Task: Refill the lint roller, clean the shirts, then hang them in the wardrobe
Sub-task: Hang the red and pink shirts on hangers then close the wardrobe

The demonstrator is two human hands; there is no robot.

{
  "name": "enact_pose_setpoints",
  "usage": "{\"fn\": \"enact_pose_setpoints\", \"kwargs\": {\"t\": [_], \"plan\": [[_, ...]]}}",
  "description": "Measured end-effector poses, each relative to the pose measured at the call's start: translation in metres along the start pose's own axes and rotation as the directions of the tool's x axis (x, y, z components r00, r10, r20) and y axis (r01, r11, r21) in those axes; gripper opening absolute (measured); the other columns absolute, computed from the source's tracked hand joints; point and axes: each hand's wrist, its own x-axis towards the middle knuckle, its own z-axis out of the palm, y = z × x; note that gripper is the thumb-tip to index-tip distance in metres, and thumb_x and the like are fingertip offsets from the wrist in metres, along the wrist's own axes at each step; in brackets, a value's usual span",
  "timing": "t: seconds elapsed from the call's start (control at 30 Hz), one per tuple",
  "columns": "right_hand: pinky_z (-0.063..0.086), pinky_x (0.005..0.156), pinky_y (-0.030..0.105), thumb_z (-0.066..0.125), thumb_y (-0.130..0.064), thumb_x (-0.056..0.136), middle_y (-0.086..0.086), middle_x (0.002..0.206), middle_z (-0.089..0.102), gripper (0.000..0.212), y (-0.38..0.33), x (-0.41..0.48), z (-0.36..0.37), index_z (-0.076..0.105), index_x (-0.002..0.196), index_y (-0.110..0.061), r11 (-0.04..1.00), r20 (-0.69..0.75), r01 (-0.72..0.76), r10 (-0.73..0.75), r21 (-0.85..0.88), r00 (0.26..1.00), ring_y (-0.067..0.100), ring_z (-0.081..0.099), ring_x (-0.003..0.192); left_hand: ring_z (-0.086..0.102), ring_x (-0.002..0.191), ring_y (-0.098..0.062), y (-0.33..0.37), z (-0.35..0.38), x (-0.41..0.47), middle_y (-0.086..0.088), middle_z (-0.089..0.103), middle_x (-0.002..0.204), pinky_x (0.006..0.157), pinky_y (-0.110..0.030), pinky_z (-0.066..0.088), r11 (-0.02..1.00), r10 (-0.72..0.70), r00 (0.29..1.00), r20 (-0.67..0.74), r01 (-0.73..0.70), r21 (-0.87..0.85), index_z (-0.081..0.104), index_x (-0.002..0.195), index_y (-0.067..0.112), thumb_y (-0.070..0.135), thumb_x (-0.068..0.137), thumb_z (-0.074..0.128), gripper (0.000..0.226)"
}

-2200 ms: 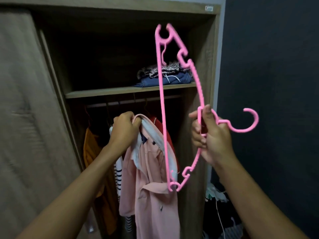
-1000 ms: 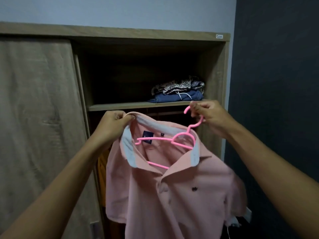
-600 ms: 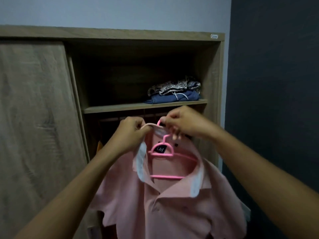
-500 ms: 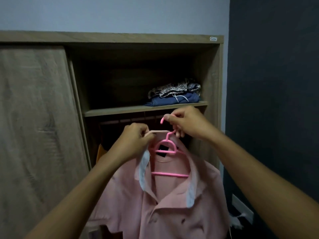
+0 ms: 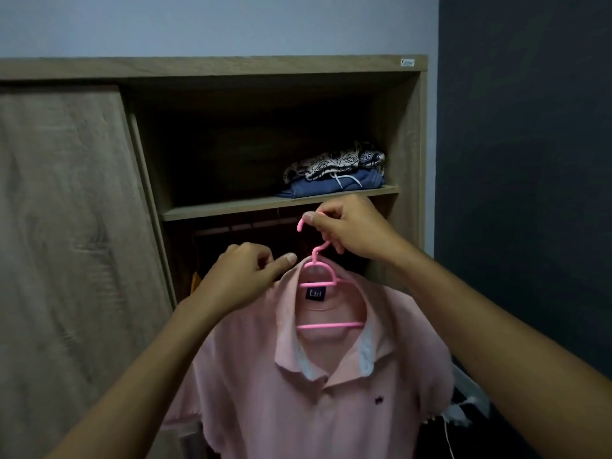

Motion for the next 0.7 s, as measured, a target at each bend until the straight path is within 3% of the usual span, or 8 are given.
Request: {"fn": "enact_pose_setpoints", "kwargs": {"t": [0.07,0.2,0.33,0.43,0.5,0.6,0.63,0.7], "plan": [[0.043,0.048,0.022,0.063,-0.039,0.096,-0.008,0.052,0.061,0.028,-0.003,0.000,-0.005,0.073,0.072,-0.031,0.999,-0.020,0.034,-0.034,0.008,0.999,0.004,0.053,0.041,0.058,0.063,-0.012,-0.007,0.005,-0.001,0.004,0.062,0.065,0.059,-0.034,0.046,0.998,0.045,0.995,-0.092,-0.042,0.040,0.061,0.072,0.023,0.065,0.092,0.048,0.049],[0.044,0.046,0.019,0.063,-0.038,0.096,-0.003,0.059,0.062,0.021,-0.012,0.002,-0.009,0.079,0.086,-0.029,0.996,-0.005,0.083,-0.083,0.022,0.997,0.006,0.056,0.041,0.054,0.077,-0.006,-0.009,0.022,-0.002,0.009,0.056,0.084,0.070,-0.031,0.046,0.984,0.176,0.984,0.009,-0.176,-0.041,0.056,0.087,0.030,0.066,0.095,0.034,0.043],[0.042,0.045,0.017,0.063,-0.037,0.096,0.003,0.065,0.066,0.021,-0.011,0.002,-0.013,0.079,0.090,-0.025,0.995,-0.032,0.086,-0.085,0.044,0.996,0.007,0.057,0.042,0.058,0.074,-0.009,-0.007,0.028,-0.005,0.009,0.060,0.078,0.071,-0.040,0.049,0.976,0.188,0.981,0.037,-0.182,-0.122,0.055,0.081,0.030,0.056,0.103,0.028,0.043],[0.042,0.044,0.017,0.061,-0.034,0.098,0.005,0.070,0.070,0.023,-0.006,0.000,-0.013,0.077,0.091,-0.018,0.993,-0.030,0.047,-0.044,0.109,0.999,0.015,0.061,0.046,0.058,0.070,-0.012,-0.005,0.027,-0.006,0.006,0.060,0.072,0.066,-0.036,0.044,0.986,0.152,0.986,0.060,-0.148,-0.074,0.053,0.073,0.028,0.055,0.103,0.028,0.047],[0.046,0.049,0.018,0.059,-0.034,0.099,0.002,0.081,0.074,0.021,-0.001,-0.004,-0.016,0.075,0.101,-0.020,0.993,-0.005,0.027,-0.027,0.114,1.000,0.011,0.064,0.056,0.058,0.066,-0.013,-0.007,0.025,-0.006,0.003,0.060,0.069,0.064,-0.037,0.042,0.987,0.132,0.988,0.087,-0.123,-0.099,0.056,0.070,0.023,0.056,0.102,0.029,0.054],[0.057,0.077,0.023,0.061,-0.039,0.097,-0.009,0.101,0.074,0.026,0.023,-0.019,-0.025,0.073,0.113,-0.024,0.997,0.145,-0.010,0.020,-0.072,0.989,-0.003,0.066,0.080,0.061,0.070,-0.016,-0.015,0.022,-0.009,-0.002,0.065,0.074,0.071,-0.043,0.049,0.986,0.099,0.989,0.109,-0.082,-0.149,0.063,0.074,0.016,0.053,0.104,0.031,0.058],[0.057,0.085,0.030,0.062,-0.042,0.095,-0.010,0.102,0.075,0.027,0.036,-0.025,-0.026,0.075,0.112,-0.025,0.988,0.238,-0.044,0.078,-0.148,0.968,-0.002,0.067,0.088,0.062,0.072,-0.016,-0.018,0.022,-0.010,-0.003,0.066,0.076,0.073,-0.043,0.050,0.984,0.081,0.991,0.104,-0.063,-0.165,0.065,0.075,0.015,0.051,0.104,0.031,0.058],[0.057,0.087,0.041,0.063,-0.044,0.094,-0.009,0.096,0.075,0.026,0.058,-0.039,-0.026,0.076,0.105,-0.026,0.963,0.391,-0.107,0.200,-0.246,0.898,0.007,0.069,0.089,0.063,0.074,-0.017,-0.023,0.021,-0.011,-0.004,0.066,0.079,0.074,-0.041,0.050,0.978,0.047,0.994,0.096,-0.026,-0.206,0.067,0.077,0.013,0.050,0.104,0.032,0.057]]}}
